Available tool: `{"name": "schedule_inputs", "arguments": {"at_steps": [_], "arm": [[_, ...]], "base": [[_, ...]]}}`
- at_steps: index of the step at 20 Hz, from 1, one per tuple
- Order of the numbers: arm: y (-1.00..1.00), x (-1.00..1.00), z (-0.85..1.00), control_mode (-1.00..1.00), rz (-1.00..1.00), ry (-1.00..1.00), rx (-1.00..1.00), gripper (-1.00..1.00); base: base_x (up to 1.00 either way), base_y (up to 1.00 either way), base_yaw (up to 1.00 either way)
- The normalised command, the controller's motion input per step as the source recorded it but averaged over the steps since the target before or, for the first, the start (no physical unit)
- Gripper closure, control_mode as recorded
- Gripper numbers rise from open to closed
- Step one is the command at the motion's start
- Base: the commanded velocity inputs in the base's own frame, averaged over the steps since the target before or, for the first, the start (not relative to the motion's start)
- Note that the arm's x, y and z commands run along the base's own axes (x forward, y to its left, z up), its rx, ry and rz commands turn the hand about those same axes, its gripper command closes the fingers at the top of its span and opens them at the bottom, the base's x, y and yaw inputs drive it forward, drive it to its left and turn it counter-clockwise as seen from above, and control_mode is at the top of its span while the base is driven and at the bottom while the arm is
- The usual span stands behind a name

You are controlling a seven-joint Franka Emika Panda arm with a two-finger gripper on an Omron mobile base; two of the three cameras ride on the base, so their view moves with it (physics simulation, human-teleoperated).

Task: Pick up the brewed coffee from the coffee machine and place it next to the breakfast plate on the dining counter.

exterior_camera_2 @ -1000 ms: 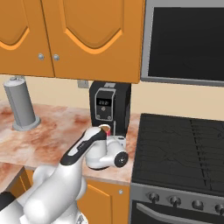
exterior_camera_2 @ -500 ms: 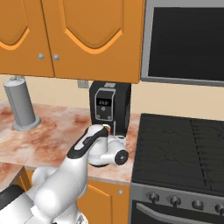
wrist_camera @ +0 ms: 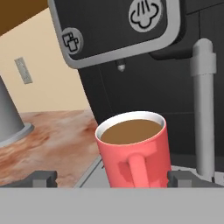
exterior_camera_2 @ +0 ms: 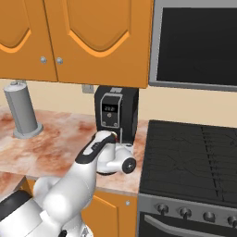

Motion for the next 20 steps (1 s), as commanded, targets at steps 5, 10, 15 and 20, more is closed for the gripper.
{"name": "schedule_inputs", "arguments": {"at_steps": [5,10,15,20], "arm": [[0.00,0.12,-0.05,-1.00,0.00,0.00,0.00,-1.00],[-0.03,0.13,-0.07,-1.00,0.00,0.00,0.00,-1.00],[-0.01,0.16,-0.08,-1.00,0.00,0.00,0.00,-1.00],[0.00,0.14,-0.08,-1.00,0.00,0.00,0.00,1.00]], "base": [[0.00,0.00,0.00],[0.00,0.00,0.00],[0.00,0.00,0.00],[0.00,0.00,0.00]]}}
